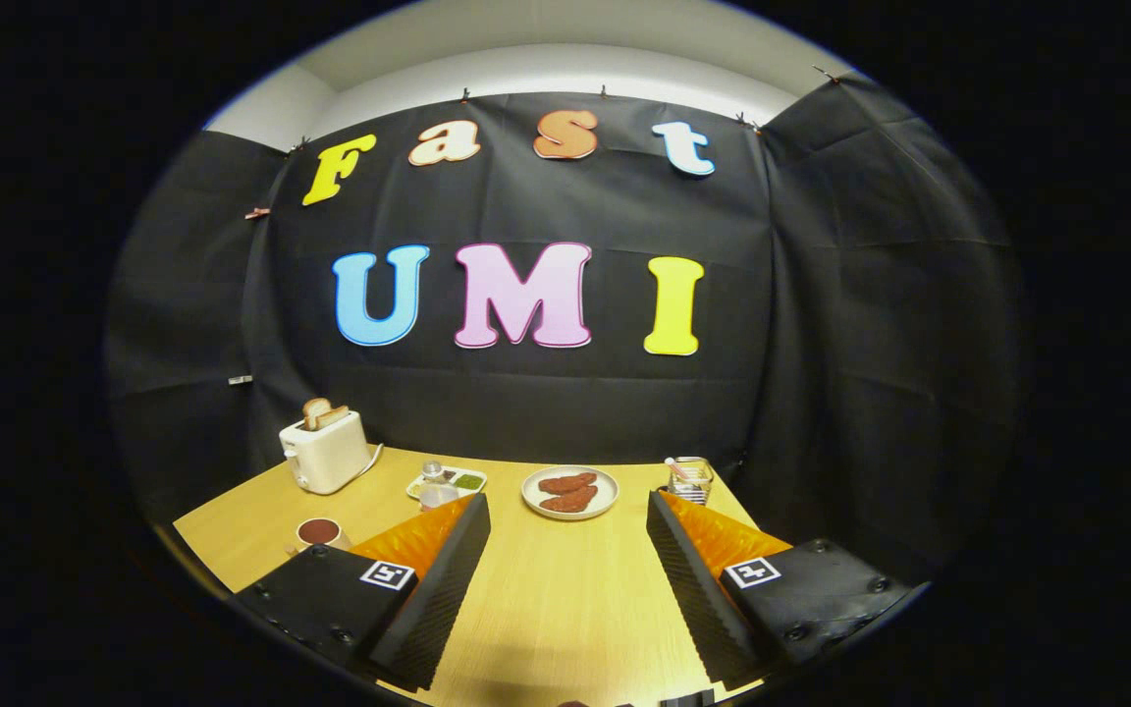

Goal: Take the bottle from table, then pour the juice into the cup, finally place the bottle on the coaster

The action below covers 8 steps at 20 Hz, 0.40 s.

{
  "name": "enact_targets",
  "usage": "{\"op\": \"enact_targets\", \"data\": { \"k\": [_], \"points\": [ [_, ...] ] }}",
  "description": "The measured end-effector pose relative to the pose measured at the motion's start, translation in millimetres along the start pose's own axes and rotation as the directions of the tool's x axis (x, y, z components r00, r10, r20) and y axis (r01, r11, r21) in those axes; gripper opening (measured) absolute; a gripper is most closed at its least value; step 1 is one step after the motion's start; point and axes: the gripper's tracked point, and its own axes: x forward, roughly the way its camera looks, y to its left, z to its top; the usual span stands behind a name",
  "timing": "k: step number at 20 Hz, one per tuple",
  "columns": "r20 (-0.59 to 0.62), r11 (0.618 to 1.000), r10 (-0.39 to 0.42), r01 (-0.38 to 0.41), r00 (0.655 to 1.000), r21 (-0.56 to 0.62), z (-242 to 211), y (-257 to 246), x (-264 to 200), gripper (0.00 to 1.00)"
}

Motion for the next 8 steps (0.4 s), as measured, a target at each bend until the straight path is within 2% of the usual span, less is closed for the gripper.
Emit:
{"op": "enact_targets", "data": {
  "k": [4, 8],
  "points": [
    [0.008, 1.0, 0.0, 0.0, 1.0, -0.004, 5.8, -1.1, -1.4, 0.98],
    [0.021, 0.999, 0.053, -0.052, 0.998, -0.015, 5.4, 13.4, 16.2, 0.99]
  ]
}}
